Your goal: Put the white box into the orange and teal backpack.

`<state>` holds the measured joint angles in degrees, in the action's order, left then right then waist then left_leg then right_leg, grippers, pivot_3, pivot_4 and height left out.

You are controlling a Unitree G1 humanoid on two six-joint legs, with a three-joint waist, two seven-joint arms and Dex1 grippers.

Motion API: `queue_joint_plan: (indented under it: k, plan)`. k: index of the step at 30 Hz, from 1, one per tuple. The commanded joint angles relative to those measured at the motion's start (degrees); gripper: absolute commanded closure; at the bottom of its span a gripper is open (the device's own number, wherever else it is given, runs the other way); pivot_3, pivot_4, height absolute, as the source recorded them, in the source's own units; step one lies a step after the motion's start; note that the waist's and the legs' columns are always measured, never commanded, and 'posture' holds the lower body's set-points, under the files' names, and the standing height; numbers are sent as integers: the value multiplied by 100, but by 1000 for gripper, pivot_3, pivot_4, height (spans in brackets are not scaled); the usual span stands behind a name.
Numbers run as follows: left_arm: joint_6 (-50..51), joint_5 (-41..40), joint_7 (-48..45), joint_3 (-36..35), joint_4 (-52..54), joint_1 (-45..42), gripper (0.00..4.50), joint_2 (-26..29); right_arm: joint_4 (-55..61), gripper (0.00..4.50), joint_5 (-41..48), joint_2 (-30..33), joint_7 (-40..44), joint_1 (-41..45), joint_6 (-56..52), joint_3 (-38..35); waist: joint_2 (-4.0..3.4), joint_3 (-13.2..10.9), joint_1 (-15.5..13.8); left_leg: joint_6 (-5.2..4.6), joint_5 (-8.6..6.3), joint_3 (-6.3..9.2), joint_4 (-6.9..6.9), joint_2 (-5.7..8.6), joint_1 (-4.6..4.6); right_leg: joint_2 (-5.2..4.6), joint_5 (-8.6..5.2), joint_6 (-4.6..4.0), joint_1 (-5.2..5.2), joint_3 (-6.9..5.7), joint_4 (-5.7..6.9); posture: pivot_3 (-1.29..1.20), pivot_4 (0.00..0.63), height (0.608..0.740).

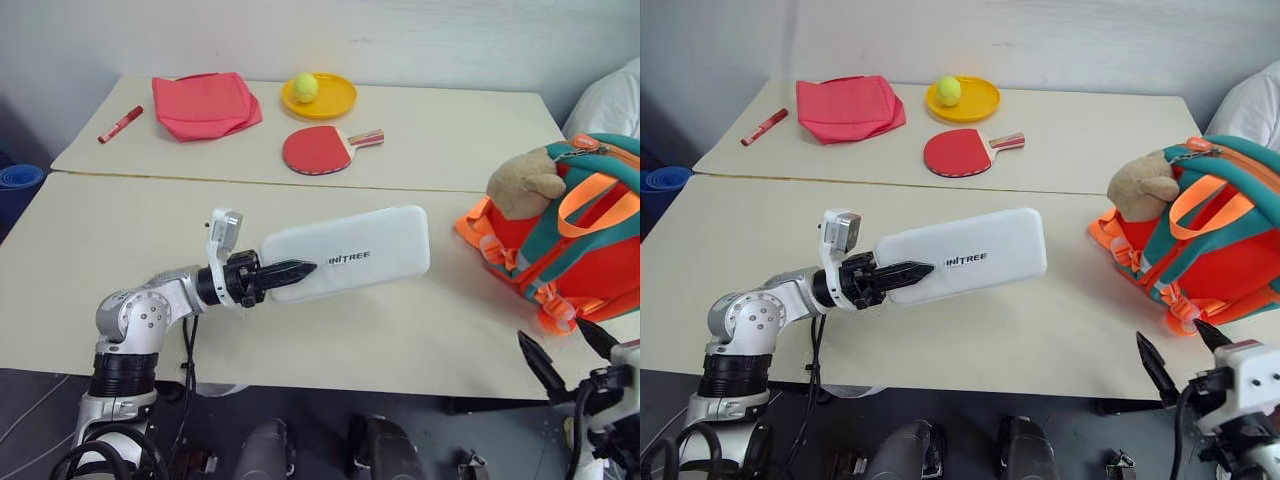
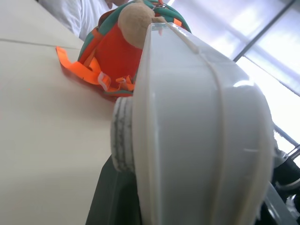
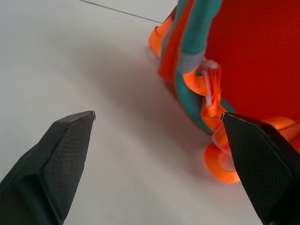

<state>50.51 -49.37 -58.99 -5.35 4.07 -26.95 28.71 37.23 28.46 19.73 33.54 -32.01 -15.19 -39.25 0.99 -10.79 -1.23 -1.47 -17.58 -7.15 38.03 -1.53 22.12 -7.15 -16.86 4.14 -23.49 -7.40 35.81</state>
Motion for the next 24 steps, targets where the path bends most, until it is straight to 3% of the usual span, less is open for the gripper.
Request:
queue_joint_plan:
  k: [1, 6, 10, 11, 14, 20, 24]
  plan:
    - [-854, 410, -618, 230, 75, -130, 3280, 99, -248, 31, 302, 380, -2, 409, 46, -207, -3, 1, 15, -3, -1, -3, 0, -1, -1, 0, 0, 0, 0, 2, 0, 0, 150, 740]
    - [-1381, 717, -946, 358, -199, -237, 3280, 128, -1633, 31, 180, 1199, 217, 1865, 84, 232, -3, 0, 57, -16, -1, -5, 5, 0, 0, -1, 1, 0, 0, 0, 1, 0, 150, 740]
    - [-1279, 698, -1125, 286, -8, 44, 3280, 468, -3014, 31, 174, 1570, 592, 3187, 348, 583, -15, -7, 103, -13, 2, -2, 1, -6, 3, 11, -2, -5, -3, -6, 2, 0, 150, 740]
    - [-1188, 660, -1141, 266, 46, 127, 3280, 575, -3150, 202, 216, 1604, 692, 3391, 325, 688, -24, -11, 116, -14, 4, -3, 1, -5, 4, 12, -2, -5, -3, -6, 1, 0, 150, 740]
    - [-1010, 527, -1053, 105, 124, 297, 3280, 743, -3421, 896, 225, 1702, 974, 3854, 289, 1044, -25, -12, 128, -12, 7, -2, 3, -13, 8, 27, -3, -4, -2, -6, 5, 0, 150, 740]
    - [-839, 252, -668, -553, 58, 584, 3280, 791, -3290, 3006, 455, 1640, 1348, 4513, -55, 1694, -26, -13, 137, -17, 9, -1, 14, -11, 6, 12, 0, 0, -1, 0, 8, 0, 150, 740]
    - [-724, 94, -710, -977, -266, 704, 3280, 910, -2524, 4359, 795, 1409, 1330, 4776, -535, 2284, -27, -13, 167, -12, 9, 0, 7, -14, 6, 13, 0, 0, -3, -3, 7, 0, 150, 740]
